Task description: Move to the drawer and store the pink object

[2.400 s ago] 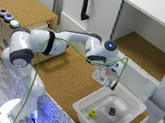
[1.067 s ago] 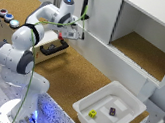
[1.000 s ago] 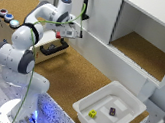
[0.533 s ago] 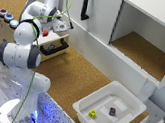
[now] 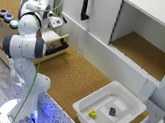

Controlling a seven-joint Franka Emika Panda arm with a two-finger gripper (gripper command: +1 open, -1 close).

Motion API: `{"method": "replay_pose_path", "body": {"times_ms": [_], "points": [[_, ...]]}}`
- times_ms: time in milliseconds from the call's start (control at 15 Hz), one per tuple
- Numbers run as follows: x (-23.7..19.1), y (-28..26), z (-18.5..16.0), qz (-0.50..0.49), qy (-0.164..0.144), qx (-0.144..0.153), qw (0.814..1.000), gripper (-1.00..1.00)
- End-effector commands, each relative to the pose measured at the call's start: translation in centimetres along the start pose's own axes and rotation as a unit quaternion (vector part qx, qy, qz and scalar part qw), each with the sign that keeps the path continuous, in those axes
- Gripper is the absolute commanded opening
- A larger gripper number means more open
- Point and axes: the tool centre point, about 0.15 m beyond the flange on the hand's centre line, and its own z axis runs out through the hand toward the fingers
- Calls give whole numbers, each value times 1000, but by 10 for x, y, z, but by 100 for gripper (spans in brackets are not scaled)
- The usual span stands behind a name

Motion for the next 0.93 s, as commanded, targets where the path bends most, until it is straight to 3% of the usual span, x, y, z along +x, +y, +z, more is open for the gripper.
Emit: {"method": "replay_pose_path", "body": {"times_ms": [0, 267, 600, 867], "points": [[8, 35, 15, 13, -18, 12, 1000, 100], [7, 24, -6, 28, 2, 15, 999, 100], [6, 3, -67, 31, 8, 2, 999, 100], [13, -29, -113, 28, -16, -17, 999, 100]]}}
